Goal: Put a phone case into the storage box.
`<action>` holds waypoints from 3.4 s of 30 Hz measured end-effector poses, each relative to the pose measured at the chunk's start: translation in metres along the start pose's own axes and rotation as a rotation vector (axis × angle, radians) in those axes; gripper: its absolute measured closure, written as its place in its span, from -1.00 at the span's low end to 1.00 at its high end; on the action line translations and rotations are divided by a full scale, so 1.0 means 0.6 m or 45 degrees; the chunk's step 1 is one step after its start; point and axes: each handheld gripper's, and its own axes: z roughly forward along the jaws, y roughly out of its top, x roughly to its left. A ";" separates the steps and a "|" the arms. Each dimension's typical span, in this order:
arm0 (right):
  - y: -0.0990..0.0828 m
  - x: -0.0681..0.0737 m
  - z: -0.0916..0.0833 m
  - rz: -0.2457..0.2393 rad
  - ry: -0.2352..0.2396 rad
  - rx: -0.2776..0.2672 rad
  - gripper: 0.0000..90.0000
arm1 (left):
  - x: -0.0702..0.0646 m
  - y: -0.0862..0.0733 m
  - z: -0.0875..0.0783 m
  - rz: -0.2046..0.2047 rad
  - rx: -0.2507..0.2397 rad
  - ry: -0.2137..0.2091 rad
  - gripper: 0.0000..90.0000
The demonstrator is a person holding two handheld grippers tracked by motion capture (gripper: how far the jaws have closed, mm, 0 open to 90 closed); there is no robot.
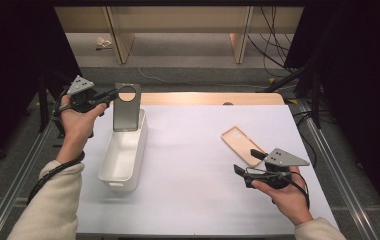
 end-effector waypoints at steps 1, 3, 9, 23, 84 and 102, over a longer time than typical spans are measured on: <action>0.000 0.000 0.000 0.001 0.000 0.000 -0.55 | 0.000 0.000 0.001 0.003 0.001 -0.002 0.84; 0.000 0.000 0.000 0.002 0.001 0.000 -0.55 | -0.001 -0.001 0.003 0.004 0.004 -0.003 0.84; 0.000 0.000 0.000 0.003 0.002 -0.002 -0.55 | 0.001 -0.004 0.008 -0.003 0.005 -0.009 0.84; 0.000 -0.001 0.000 0.004 0.003 -0.004 -0.56 | 0.006 -0.005 0.018 -0.004 0.018 -0.011 0.84; -0.002 -0.005 0.000 0.013 -0.004 -0.002 -0.55 | 0.023 -0.007 0.070 -0.039 0.066 0.003 0.84; -0.002 -0.005 0.000 0.013 -0.004 -0.003 -0.55 | 0.033 -0.018 0.090 -0.062 0.106 0.025 0.84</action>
